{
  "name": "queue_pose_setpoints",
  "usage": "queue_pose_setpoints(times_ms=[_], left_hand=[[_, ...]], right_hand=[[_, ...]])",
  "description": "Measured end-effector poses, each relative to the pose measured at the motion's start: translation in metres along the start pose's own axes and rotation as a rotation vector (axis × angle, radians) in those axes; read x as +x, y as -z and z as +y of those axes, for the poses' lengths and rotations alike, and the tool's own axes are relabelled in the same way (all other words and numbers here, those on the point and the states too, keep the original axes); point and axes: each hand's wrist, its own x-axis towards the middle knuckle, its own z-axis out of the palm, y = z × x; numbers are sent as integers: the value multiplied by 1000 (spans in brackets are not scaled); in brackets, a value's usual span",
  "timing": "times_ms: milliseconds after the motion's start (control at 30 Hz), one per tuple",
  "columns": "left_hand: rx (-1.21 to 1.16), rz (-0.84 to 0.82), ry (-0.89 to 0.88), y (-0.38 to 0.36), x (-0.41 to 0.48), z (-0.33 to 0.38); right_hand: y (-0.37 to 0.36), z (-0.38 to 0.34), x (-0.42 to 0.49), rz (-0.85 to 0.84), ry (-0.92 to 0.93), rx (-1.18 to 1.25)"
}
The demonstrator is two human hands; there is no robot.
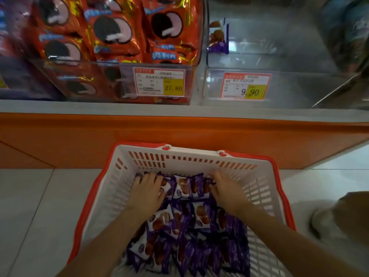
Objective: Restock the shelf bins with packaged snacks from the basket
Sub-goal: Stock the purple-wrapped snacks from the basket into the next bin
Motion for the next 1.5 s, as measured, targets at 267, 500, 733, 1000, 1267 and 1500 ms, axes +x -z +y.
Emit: queue_pose_setpoints(times_ms=[267,500,733,1000,1267,1500], left_hand=[[-114,-214,160,-37,13,-1],[-355,-309,249,-38,26,0],[-135,-413,69,-28,29,-1],[-377,-278,62,12,14,4],[-668,4,-55,89,-3,40],[-835,93,-103,130,-33,66]], right_hand=[[-53,-4,25,-38,-233,264],[-56,-12,30,-17,-379,488],[-38,-2,20,-82,-294,372],[11,-8,1,-53,-275,474],[69,-32,-27,18,-208,961],[90,-49,-66,7,-210,1326]])
